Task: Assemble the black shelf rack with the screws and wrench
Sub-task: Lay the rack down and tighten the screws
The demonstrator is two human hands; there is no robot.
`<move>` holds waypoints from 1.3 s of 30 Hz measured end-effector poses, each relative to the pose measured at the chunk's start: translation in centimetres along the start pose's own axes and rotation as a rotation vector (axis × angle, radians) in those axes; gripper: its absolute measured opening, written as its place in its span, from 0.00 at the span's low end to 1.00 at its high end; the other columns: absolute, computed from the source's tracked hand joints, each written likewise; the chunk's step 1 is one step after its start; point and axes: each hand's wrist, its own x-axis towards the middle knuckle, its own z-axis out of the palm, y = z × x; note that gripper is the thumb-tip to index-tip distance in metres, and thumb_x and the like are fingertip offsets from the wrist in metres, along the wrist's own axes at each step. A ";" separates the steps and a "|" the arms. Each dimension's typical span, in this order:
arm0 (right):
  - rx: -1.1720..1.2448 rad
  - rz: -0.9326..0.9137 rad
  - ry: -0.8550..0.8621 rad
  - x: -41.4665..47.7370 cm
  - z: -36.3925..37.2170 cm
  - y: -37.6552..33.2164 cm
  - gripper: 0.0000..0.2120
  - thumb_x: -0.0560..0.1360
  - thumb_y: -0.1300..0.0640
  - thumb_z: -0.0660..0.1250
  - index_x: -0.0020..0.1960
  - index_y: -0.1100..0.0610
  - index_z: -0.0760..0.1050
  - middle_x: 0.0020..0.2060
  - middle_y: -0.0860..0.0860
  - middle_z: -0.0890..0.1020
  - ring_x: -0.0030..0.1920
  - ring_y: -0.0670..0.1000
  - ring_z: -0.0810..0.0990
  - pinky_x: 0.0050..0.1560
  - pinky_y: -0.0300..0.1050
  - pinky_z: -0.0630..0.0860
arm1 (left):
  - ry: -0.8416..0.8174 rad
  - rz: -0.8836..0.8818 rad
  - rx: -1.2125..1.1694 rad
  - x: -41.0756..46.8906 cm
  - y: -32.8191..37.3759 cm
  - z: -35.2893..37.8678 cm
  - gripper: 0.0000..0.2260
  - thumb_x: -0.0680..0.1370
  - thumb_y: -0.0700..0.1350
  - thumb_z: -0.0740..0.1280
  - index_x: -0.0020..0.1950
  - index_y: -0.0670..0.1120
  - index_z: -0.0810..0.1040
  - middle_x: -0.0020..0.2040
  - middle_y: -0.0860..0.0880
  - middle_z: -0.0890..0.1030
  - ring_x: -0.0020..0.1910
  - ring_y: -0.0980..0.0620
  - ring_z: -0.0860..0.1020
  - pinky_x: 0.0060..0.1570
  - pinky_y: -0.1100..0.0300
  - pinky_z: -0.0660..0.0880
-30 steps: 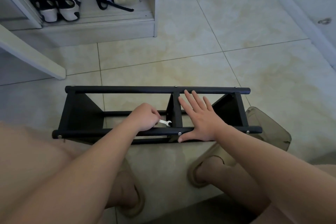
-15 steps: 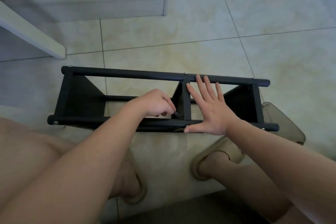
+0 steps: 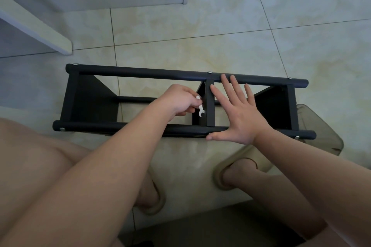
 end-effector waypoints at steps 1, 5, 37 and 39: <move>-0.007 0.001 0.000 0.0 0.0 -0.1 0.61 0.62 0.14 0.54 0.83 0.47 0.40 0.82 0.52 0.37 0.81 0.55 0.33 0.79 0.64 0.37 | -0.006 -0.007 -0.013 0.0 0.0 0.1 0.02 0.76 0.44 0.73 0.45 0.51 0.81 0.36 0.54 0.86 0.35 0.57 0.83 0.44 0.60 0.77; -0.008 0.002 0.007 -0.1 -0.1 -0.1 0.61 0.63 0.14 0.52 0.83 0.48 0.41 0.82 0.53 0.38 0.81 0.56 0.34 0.79 0.64 0.37 | -0.037 -0.041 -0.033 -0.2 0.3 0.5 0.04 0.79 0.48 0.69 0.49 0.50 0.82 0.39 0.54 0.87 0.40 0.55 0.84 0.45 0.59 0.77; -0.004 0.008 0.020 0.0 -0.3 -0.2 0.61 0.62 0.15 0.54 0.84 0.48 0.44 0.82 0.53 0.40 0.81 0.56 0.35 0.79 0.62 0.37 | -0.098 -0.049 0.051 -0.1 0.0 0.4 0.04 0.80 0.46 0.68 0.49 0.48 0.82 0.40 0.54 0.87 0.41 0.57 0.83 0.44 0.60 0.76; -0.005 0.008 0.021 0.0 -0.3 -0.1 0.61 0.62 0.15 0.54 0.84 0.48 0.44 0.82 0.53 0.40 0.81 0.56 0.35 0.79 0.62 0.38 | -0.094 -0.055 0.026 0.0 0.1 0.5 0.04 0.80 0.46 0.68 0.49 0.48 0.81 0.38 0.55 0.86 0.40 0.57 0.83 0.45 0.60 0.76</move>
